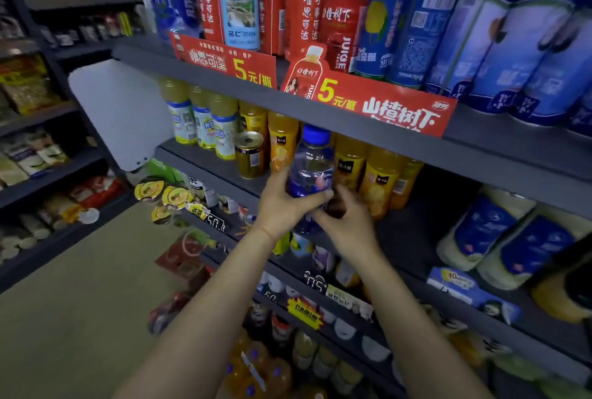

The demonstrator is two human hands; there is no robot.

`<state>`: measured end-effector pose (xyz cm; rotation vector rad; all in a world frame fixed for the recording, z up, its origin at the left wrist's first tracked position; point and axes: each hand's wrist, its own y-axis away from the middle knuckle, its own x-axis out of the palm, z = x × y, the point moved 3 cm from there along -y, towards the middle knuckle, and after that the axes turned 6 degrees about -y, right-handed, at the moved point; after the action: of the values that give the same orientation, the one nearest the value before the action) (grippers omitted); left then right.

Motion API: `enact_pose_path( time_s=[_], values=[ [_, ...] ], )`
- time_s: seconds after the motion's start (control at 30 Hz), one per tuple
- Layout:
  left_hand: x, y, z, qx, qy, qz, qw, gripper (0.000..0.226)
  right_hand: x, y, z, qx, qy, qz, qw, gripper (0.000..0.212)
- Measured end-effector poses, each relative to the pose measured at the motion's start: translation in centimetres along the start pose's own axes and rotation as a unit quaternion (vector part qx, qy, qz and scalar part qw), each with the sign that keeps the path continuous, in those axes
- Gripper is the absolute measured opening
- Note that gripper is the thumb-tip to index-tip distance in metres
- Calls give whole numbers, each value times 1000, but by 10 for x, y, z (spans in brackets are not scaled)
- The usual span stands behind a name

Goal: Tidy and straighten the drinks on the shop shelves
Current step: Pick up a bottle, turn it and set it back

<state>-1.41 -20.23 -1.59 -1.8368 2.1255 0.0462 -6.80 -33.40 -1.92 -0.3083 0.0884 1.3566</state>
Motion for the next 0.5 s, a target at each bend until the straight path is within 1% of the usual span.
enact_pose_path(
  time_s=[0.03, 0.07, 0.1, 0.13, 0.17, 0.2, 0.23, 0.27, 0.3, 0.33, 0.4, 0.5],
  values=[
    [-8, 9, 2, -11, 28, 12, 999, 51, 3, 9, 4, 1, -5, -4, 1000, 48],
    [-15, 19, 7, -41, 68, 23, 997, 45, 6, 20, 7, 4, -11, -11, 1000, 43],
    [-20, 30, 15, -81, 115, 37, 989, 42, 9, 31, 10, 5, -16, -22, 1000, 35],
    [-24, 41, 24, -128, 172, 57, 975, 46, 14, 43, 14, 7, -21, -33, 999, 26],
    [-26, 53, 34, -180, 244, 77, 950, 59, 21, 53, 18, 13, -28, -38, 999, 18],
    [-27, 64, 45, -226, 325, 92, 914, 68, 30, 64, 22, 26, -37, -35, 998, 14],
    [-31, 75, 53, -255, 386, 95, 882, 66, 41, 75, 24, 44, -47, -27, 998, 16],
    [-36, 84, 61, -270, 426, 95, 858, 60, 52, 86, 25, 65, -61, -15, 996, 20],
    [-41, 91, 67, -277, 446, 101, 845, 59, 62, 98, 25, 83, -75, -3, 994, 21],
    [-44, 98, 74, -284, 455, 108, 837, 63, 71, 109, 24, 97, -86, 4, 992, 21],
    [-49, 115, 80, -304, 439, 116, 837, 79, 81, 131, 21, 110, -91, 2, 990, 20],
    [-45, 140, 66, -290, 422, 130, 849, 66, 73, 166, 22, 113, -106, -24, 988, 22]
  ],
)
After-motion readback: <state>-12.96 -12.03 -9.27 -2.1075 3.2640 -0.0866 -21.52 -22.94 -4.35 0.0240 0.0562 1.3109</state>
